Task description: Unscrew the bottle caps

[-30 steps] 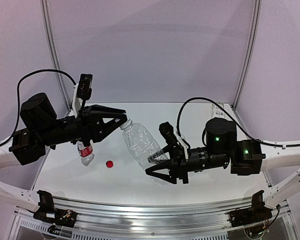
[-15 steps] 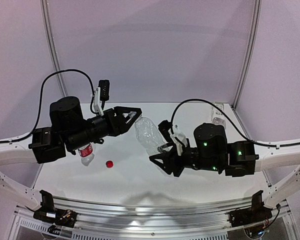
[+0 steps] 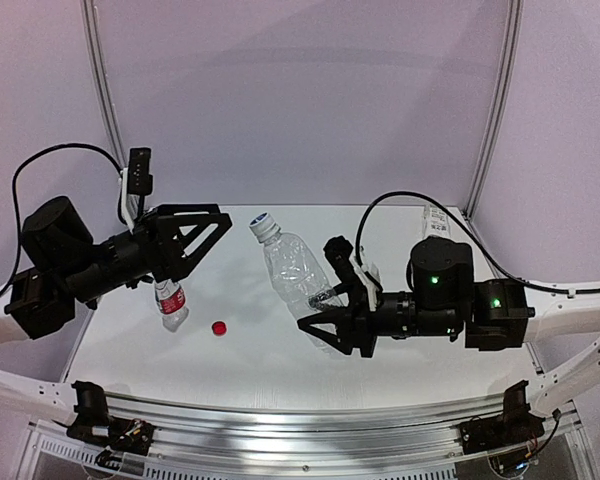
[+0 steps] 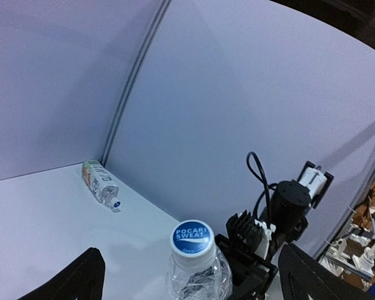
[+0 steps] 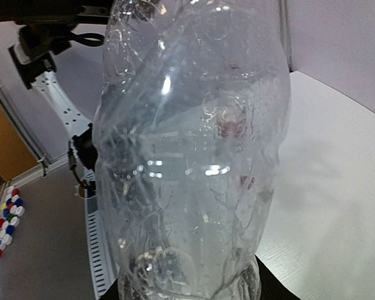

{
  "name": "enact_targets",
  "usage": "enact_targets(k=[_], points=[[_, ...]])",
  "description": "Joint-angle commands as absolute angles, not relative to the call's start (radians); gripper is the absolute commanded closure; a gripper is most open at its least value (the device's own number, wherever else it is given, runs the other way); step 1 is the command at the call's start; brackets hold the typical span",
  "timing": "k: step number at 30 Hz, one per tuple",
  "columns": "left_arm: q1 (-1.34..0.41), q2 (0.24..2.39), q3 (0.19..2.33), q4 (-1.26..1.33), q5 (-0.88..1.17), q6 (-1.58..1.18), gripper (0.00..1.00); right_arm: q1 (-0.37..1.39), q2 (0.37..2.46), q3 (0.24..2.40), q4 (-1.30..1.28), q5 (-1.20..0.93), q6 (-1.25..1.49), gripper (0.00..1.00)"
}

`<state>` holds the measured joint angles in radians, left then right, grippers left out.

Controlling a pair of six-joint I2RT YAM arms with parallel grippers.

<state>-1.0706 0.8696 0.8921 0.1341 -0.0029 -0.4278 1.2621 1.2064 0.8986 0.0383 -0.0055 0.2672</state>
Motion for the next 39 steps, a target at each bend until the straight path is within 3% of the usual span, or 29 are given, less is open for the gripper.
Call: enact_targets(k=[1,11,27,39], points=[[-1.056,0.824,0.840,0.152,0.178,-0.372,0.06,1.263,1.170,0.877,0.102,-0.218,0.249,0.83],[-1.076,0.871,0.853,0.238,0.359,-0.346,0.11,1.261,1.174,0.872,0.154,-0.411,0.270,0.83],[-1.150,0.913,0.935,0.167,0.296,-0.246,0.20,1.261,1.225,0.906,0.123,-0.390,0.288,0.83],[-1.155,0.935,0.946,0.146,0.272,-0.241,0.55,1.263,1.231,0.911,0.122,-0.399,0.287,0.83]])
